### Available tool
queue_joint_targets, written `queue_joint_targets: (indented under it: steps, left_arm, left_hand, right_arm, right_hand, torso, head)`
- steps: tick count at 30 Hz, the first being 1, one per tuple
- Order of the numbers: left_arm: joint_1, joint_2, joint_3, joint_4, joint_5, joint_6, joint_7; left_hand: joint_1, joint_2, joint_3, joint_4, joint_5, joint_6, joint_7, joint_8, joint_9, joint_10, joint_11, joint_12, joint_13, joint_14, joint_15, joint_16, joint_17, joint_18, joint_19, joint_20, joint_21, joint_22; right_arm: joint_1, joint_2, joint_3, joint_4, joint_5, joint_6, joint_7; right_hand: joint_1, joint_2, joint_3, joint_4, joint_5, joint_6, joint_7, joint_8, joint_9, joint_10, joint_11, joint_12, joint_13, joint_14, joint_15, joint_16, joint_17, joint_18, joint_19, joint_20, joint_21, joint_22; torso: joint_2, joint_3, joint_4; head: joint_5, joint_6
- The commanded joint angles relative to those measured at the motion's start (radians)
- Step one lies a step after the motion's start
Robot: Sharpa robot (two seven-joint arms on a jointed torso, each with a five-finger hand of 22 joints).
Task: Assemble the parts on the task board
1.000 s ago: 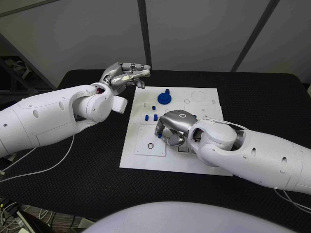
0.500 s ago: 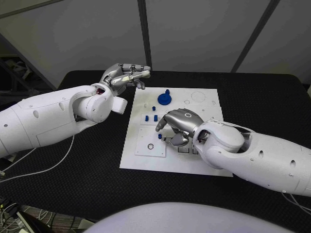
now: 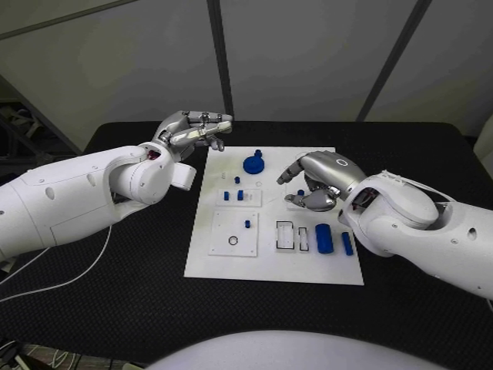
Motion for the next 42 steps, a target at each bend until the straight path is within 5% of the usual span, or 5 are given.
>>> queue_joint_targets:
  steps: [1, 8, 18, 32, 42]
  left_arm:
    - [0.000, 0.002, -0.001, -0.002, 0.002, 0.016, 0.001]
    - [-0.001, 0.003, -0.003, -0.003, 0.002, 0.017, 0.000]
    - [-0.002, 0.003, -0.003, -0.003, 0.002, 0.015, -0.004]
    - [-0.002, 0.003, -0.003, -0.004, 0.002, 0.014, -0.005]
    - [-0.002, 0.004, -0.003, -0.005, 0.002, 0.015, -0.007]
  left_hand:
    - [-0.007, -0.001, 0.004, 0.001, -0.004, -0.001, 0.003, -0.007, -0.001, -0.003, 0.007, -0.004, 0.001, 0.000, 0.003, -0.006, -0.002, -0.012, 0.003, 0.004, -0.005, -0.001]
    - [-0.007, -0.001, 0.004, 0.001, -0.004, -0.001, 0.003, -0.007, -0.001, -0.003, 0.007, -0.004, 0.001, 0.000, 0.003, -0.006, -0.002, -0.012, 0.003, 0.004, -0.005, -0.001]
    - [-0.009, 0.000, 0.007, 0.000, -0.005, -0.001, 0.003, -0.007, -0.001, -0.003, 0.008, -0.004, 0.001, 0.001, 0.003, -0.007, -0.002, -0.012, 0.004, 0.004, -0.007, -0.002]
    - [-0.011, 0.001, 0.008, 0.001, -0.005, -0.002, 0.003, -0.007, -0.001, -0.004, 0.008, -0.004, 0.001, 0.001, 0.003, -0.007, -0.002, -0.012, 0.005, 0.004, -0.008, -0.003]
    - [-0.012, 0.001, 0.009, 0.001, -0.005, -0.002, 0.003, -0.008, -0.001, -0.004, 0.008, -0.004, 0.001, 0.001, 0.003, -0.007, -0.002, -0.012, 0.005, 0.004, -0.009, -0.003]
  right_arm:
    - [0.010, -0.015, 0.005, -0.013, 0.001, 0.063, -0.041]
    - [0.018, -0.019, 0.011, -0.046, -0.025, 0.173, -0.067]
    - [0.019, 0.003, 0.011, -0.077, -0.034, 0.260, -0.076]
    - [0.019, 0.023, 0.011, -0.096, -0.032, 0.244, -0.063]
    - [0.019, 0.029, 0.011, -0.095, -0.023, 0.234, -0.055]
  right_hand:
    - [0.017, -0.002, -0.008, 0.000, 0.000, -0.011, 0.000, -0.004, -0.004, -0.014, 0.000, -0.004, -0.001, 0.012, 0.000, 0.012, 0.009, 0.004, 0.007, 0.002, -0.003, 0.052]
    - [0.029, -0.003, -0.026, 0.007, -0.003, -0.014, -0.005, -0.001, -0.011, -0.038, 0.005, -0.007, -0.007, 0.012, 0.004, 0.011, 0.001, 0.006, 0.005, 0.004, -0.014, 0.044]
    - [0.045, 0.009, -0.031, 0.012, -0.004, -0.005, -0.004, -0.001, -0.015, -0.029, 0.004, 0.001, -0.008, 0.010, 0.005, 0.007, -0.010, 0.006, 0.006, 0.006, -0.016, 0.043]
    - [0.044, 0.044, 0.047, 0.037, 0.003, 0.043, 0.011, 0.008, -0.017, 0.115, -0.022, 0.034, -0.004, 0.039, -0.013, 0.093, 0.076, -0.023, 0.065, -0.009, 0.108, 0.141]
    - [0.030, 0.032, 0.065, 0.047, -0.008, 0.048, 0.009, 0.002, -0.019, 0.146, -0.028, 0.026, -0.007, 0.039, -0.018, 0.110, 0.088, -0.027, 0.073, -0.015, 0.125, 0.156]
  torso:
    - [0.000, -0.0005, 0.0009]
    - [0.002, -0.0005, 0.0022]
    - [0.002, -0.0010, 0.0017]
    - [0.002, 0.0001, 0.0004]
    - [0.001, -0.0003, 0.0014]
  head:
    - [-0.010, 0.010]
    - [-0.017, 0.012]
    - [-0.010, 0.008]
    - [-0.013, 0.006]
    - [-0.014, 0.003]
